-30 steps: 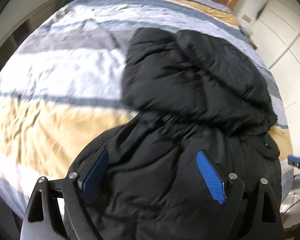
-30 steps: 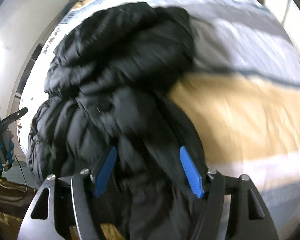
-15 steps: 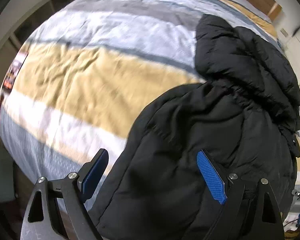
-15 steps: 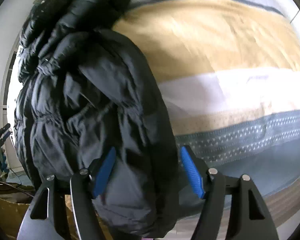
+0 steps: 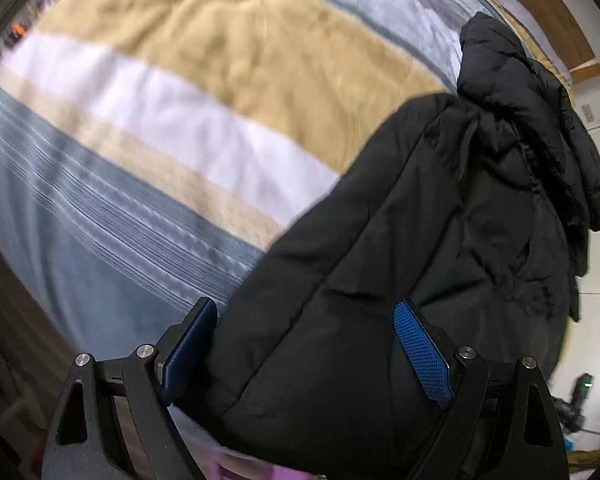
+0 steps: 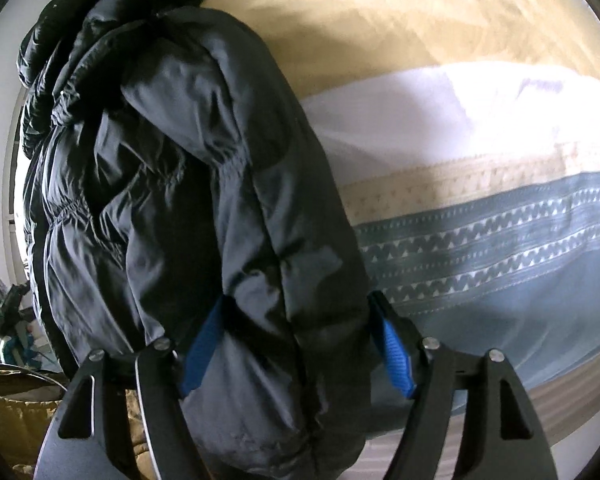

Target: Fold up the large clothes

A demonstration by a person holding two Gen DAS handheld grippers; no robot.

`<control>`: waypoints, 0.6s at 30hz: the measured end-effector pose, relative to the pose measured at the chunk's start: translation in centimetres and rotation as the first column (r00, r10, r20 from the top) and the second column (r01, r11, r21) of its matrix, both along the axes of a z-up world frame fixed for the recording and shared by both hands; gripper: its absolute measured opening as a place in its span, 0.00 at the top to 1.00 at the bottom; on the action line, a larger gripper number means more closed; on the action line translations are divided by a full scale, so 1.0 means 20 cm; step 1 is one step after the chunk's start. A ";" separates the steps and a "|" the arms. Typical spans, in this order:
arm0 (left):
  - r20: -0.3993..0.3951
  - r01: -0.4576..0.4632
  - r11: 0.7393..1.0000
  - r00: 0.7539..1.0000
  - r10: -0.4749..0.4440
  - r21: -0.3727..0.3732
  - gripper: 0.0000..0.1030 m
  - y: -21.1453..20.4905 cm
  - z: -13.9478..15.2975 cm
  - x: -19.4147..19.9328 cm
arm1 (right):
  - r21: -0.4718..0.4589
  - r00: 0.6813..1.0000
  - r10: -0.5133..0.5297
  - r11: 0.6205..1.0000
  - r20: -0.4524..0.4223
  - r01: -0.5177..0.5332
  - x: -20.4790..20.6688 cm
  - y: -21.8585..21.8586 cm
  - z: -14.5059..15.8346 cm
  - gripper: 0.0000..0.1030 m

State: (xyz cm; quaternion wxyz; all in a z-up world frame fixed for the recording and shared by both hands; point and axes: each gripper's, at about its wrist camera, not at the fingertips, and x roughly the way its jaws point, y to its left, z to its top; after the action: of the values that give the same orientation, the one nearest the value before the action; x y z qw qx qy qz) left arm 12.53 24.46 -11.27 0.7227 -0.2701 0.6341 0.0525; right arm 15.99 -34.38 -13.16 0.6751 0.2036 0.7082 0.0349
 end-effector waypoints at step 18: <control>-0.024 0.051 0.988 0.998 -0.055 -0.143 0.44 -0.19 -0.03 -0.10 | 0.194 0.996 -0.067 0.978 -0.058 0.077 -0.30 -0.07 -0.20 0.27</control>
State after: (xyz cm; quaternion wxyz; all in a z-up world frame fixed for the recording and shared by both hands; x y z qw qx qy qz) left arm 10.56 20.67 -11.93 0.6939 -0.3033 0.6530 -0.0081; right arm 9.98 -35.83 -17.14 0.6345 0.2953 0.7104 0.0748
